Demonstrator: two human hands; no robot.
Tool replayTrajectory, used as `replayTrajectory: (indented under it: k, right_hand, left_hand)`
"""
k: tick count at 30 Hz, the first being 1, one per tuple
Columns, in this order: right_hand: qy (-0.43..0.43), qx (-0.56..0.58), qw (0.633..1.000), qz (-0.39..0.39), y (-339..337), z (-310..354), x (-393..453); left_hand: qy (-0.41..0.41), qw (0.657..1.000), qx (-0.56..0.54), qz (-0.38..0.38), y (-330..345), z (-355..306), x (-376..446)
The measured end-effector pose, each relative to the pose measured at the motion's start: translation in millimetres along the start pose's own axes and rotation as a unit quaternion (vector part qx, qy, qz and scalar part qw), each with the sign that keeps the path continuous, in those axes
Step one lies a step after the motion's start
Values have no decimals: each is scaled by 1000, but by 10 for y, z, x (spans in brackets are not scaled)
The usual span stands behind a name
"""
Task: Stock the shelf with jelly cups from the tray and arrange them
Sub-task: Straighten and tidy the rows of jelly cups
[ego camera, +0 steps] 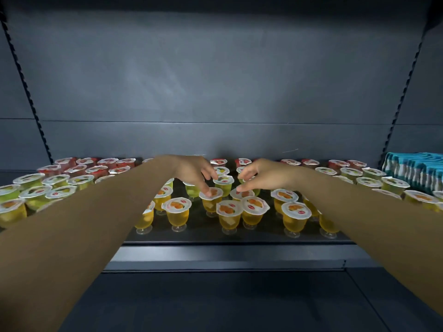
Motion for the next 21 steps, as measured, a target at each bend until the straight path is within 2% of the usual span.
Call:
replayTrajectory:
  k: [9, 21]
  right_hand:
    - [0, -10, 1000, 18, 135, -7, 303]
    - [13, 9, 1000, -2, 216, -33, 317]
  left_hand:
    - [44, 997, -47, 40, 48, 188, 176]
    - [46, 997, -56, 29, 92, 229, 235]
Point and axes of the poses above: each hand's wrist, its own x-axis towards the middle knuckle, its own y-axis out of the palm, z = x × y, the point moved 1 cm from there along x, towards the middle knuckle, and after that the axes turned 13 degrees about -x, right-handed, at the moved point
